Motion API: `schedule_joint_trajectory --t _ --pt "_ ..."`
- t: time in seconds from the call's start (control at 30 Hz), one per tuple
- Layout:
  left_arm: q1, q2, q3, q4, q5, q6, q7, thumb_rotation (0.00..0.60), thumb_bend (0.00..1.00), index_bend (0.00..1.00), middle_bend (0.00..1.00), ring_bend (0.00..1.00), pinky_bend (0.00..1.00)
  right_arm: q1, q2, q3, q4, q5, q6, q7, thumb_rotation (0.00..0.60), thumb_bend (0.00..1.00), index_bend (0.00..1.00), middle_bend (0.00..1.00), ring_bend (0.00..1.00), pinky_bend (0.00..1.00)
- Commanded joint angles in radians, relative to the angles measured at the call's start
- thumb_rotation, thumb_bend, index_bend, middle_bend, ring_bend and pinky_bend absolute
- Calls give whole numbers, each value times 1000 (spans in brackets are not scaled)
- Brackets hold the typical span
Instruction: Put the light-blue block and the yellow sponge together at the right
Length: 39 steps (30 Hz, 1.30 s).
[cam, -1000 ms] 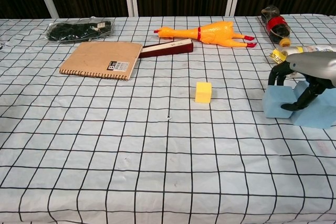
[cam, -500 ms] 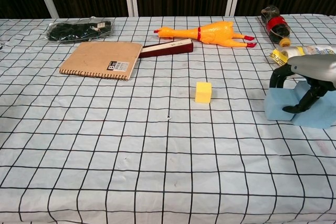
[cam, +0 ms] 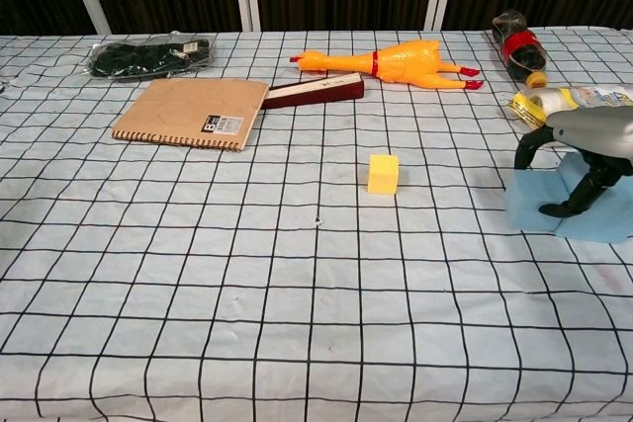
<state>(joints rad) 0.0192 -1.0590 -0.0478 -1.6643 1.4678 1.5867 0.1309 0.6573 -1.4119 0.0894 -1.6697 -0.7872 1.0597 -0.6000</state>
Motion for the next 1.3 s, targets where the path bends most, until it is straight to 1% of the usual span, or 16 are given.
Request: schedule_joint_trajectory --t 0.03,0.47,0.9,1.3 --pt "0 0 0 0 0 0 0 600 34 168 55 0 0 1 0 0 1 1 0 -1 600 306 368 220 64 92" --pt "0 1 0 -1 -1 0 0 600 33 168 55 0 0 1 -5 -4 5 4 -3 3 600 292 294 168 60 91" --pt "1 0 -1 -1 -3 0 3 600 34 168 55 0 0 -2 6 -11 -8 10 2 -5 600 289 284 127 57 91" --pt "1 0 -1 -2 -2 1 4 600 34 168 55 0 0 2 10 -17 -25 21 9 -25 600 289 257 93 44 91"
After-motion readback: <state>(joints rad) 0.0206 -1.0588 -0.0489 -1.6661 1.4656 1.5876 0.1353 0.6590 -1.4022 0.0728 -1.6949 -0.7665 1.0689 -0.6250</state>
